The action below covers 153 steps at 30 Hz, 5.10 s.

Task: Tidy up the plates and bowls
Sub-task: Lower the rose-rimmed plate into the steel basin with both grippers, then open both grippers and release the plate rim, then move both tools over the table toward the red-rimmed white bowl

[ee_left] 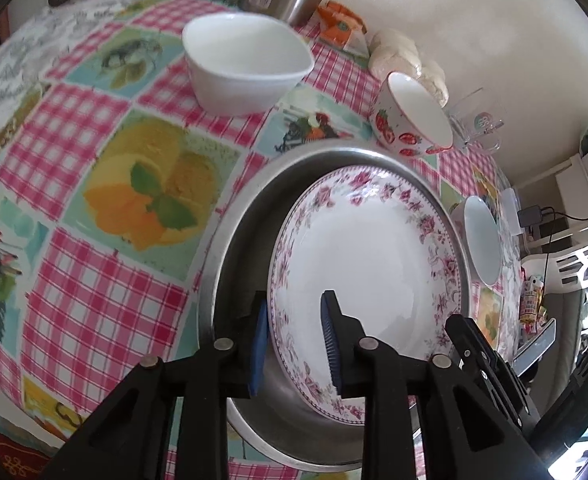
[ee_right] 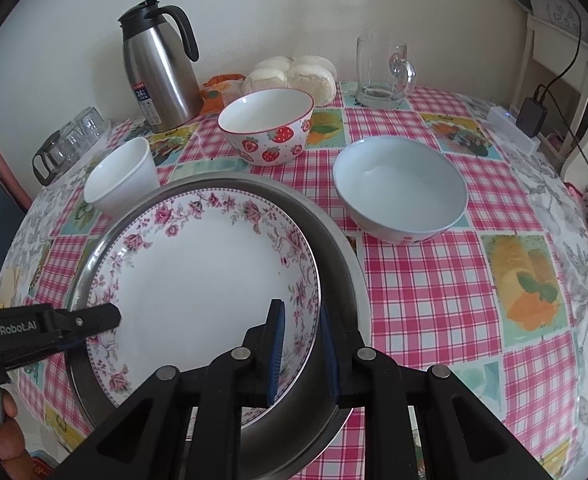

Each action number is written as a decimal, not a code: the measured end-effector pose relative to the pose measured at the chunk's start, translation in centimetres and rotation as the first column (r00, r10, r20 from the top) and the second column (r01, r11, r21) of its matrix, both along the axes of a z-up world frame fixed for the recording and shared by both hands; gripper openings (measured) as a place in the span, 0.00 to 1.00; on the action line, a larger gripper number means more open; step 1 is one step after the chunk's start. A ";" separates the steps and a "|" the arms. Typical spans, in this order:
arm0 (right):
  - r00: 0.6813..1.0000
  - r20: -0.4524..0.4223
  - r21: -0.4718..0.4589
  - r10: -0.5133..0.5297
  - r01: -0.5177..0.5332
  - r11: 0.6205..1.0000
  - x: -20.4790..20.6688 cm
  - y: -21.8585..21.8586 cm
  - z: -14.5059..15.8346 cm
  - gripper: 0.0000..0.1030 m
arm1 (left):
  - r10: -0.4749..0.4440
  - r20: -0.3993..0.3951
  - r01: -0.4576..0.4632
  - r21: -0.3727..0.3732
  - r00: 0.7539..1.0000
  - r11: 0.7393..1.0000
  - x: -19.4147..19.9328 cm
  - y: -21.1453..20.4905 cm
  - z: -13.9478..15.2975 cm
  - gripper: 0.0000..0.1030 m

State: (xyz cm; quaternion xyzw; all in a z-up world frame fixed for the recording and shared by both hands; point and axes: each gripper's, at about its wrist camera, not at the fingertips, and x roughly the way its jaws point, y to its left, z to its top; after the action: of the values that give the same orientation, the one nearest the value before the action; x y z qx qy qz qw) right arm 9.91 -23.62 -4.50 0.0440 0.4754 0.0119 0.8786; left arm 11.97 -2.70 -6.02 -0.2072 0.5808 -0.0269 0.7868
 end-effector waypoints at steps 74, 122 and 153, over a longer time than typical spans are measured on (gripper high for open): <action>0.974 0.136 -0.039 -0.183 0.190 0.981 1.3 -4.6 2.6 1.00 | -0.002 0.347 -0.131 0.359 0.938 0.924 8.0 -4.8 5.6 0.97; 0.955 0.245 -0.094 -0.166 0.194 0.976 0.6 -10.1 26.1 1.00 | -0.087 0.379 0.005 0.212 0.921 0.977 9.3 -3.8 10.2 0.98; 0.998 0.057 -0.184 -0.018 0.029 0.983 16.9 -1.2 12.3 0.96 | -0.075 0.373 0.019 0.151 0.925 0.988 15.0 -3.0 5.8 0.97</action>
State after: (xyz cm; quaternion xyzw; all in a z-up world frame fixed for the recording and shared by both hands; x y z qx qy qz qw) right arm 26.81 -24.79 7.84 -0.0323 0.4496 -0.0413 0.8917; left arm 26.98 -5.67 -0.23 -0.1267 0.4237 -0.0432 0.8959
